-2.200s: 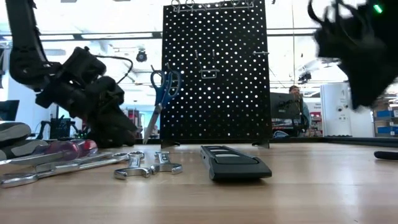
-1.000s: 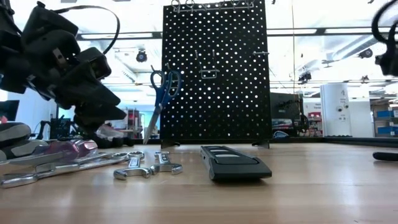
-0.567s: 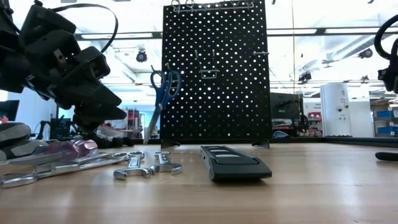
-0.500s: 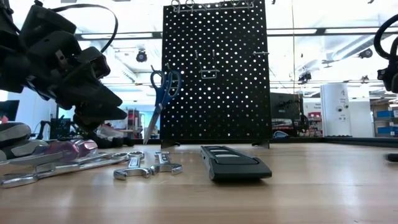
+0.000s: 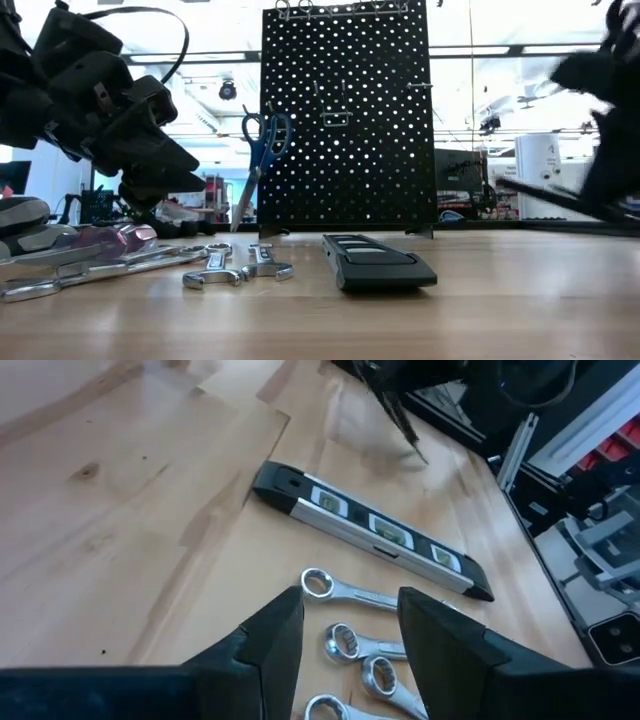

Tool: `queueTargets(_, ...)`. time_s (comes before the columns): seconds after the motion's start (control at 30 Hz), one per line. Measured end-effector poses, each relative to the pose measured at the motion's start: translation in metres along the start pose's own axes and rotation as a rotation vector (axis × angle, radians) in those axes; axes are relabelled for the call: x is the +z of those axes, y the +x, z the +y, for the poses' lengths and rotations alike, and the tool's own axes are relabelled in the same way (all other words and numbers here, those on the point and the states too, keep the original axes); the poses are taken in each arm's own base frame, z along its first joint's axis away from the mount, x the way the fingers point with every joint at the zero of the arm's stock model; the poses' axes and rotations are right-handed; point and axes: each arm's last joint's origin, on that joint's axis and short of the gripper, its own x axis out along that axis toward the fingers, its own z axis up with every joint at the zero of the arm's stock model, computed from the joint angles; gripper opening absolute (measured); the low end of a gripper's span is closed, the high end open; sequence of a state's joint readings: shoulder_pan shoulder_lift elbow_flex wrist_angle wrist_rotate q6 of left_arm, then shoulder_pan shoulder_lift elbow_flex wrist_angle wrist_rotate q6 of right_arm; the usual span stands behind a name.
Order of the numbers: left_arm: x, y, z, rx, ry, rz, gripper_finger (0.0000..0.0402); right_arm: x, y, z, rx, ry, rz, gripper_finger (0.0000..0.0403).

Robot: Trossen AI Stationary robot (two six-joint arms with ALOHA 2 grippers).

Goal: Hang tools onto peg board
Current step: Hang the black stripping pliers on the peg board

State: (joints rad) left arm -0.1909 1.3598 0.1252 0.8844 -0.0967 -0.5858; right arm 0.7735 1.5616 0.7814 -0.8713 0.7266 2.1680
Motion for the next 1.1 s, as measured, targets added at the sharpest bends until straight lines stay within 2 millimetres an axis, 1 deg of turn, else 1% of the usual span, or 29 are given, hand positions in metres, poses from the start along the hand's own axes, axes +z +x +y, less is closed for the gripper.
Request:
queueTargets(0.1, 0.002, 0.001, -0.001, -0.004, -0.001, -0.007, 0.0155, 0.012, -0.003, 0.008, 0.08, 0.018, -0.186, 0.0035)
queueTargets(0.17, 0.002, 0.001, -0.002, -0.006, -0.001, -0.009, 0.0155, 0.021, -0.007, 0.014, 0.121, 0.014, -0.284, 0.0006)
queueTargets(0.2, 0.003, 0.001, -0.002, -0.006, -0.001, -0.01, 0.0155, 0.026, -0.01, 0.019, 0.133, 0.011, -0.328, 0.0001)
queueTargets(0.3, 0.005, 0.003, -0.003, -0.011, -0.002, -0.019, 0.0155, 0.046, -0.019, 0.031, 0.153, -0.045, -0.478, 0.0005)
queueTargets(0.37, 0.007, 0.004, -0.005, -0.017, -0.003, -0.026, 0.0155, 0.06, -0.027, 0.038, 0.128, -0.104, -0.54, 0.0005)
queueTargets(0.43, 0.009, 0.005, -0.007, -0.023, -0.005, -0.035, 0.0155, 0.074, -0.032, 0.044, 0.067, -0.159, -0.565, 0.0004)
queueTargets(0.5, 0.011, 0.006, -0.008, -0.033, -0.008, -0.037, 0.0155, 0.085, -0.034, 0.049, 0.003, -0.194, -0.552, 0.0004)
queueTargets(0.63, 0.016, 0.009, -0.011, -0.022, 0.026, -0.062, 0.0155, 0.097, -0.031, 0.057, -0.125, -0.225, -0.404, 0.0003)
queueTargets(0.7, 0.02, 0.015, -0.012, 0.028, 0.083, -0.079, 0.0155, 0.099, -0.024, 0.061, -0.149, -0.233, -0.339, 0.0002)
queueTargets(0.77, 0.023, 0.023, -0.011, 0.088, 0.121, -0.075, 0.0155, 0.097, -0.01, 0.066, -0.138, -0.242, -0.276, 0.0002)
queueTargets(0.9, 0.031, 0.041, -0.015, 0.114, 0.156, -0.079, 0.0155, 0.093, 0.028, 0.071, -0.063, -0.264, -0.09, 0.0003)
queueTargets(1.0, 0.032, 0.053, -0.017, 0.121, 0.162, -0.063, 0.0155, 0.095, 0.057, 0.068, 0.006, -0.267, 0.027, 0.0024)
queueTargets(1.1, 0.03, 0.06, -0.017, 0.116, 0.162, -0.04, 0.0155, 0.099, 0.078, 0.058, 0.005, -0.272, 0.116, 0.0064)
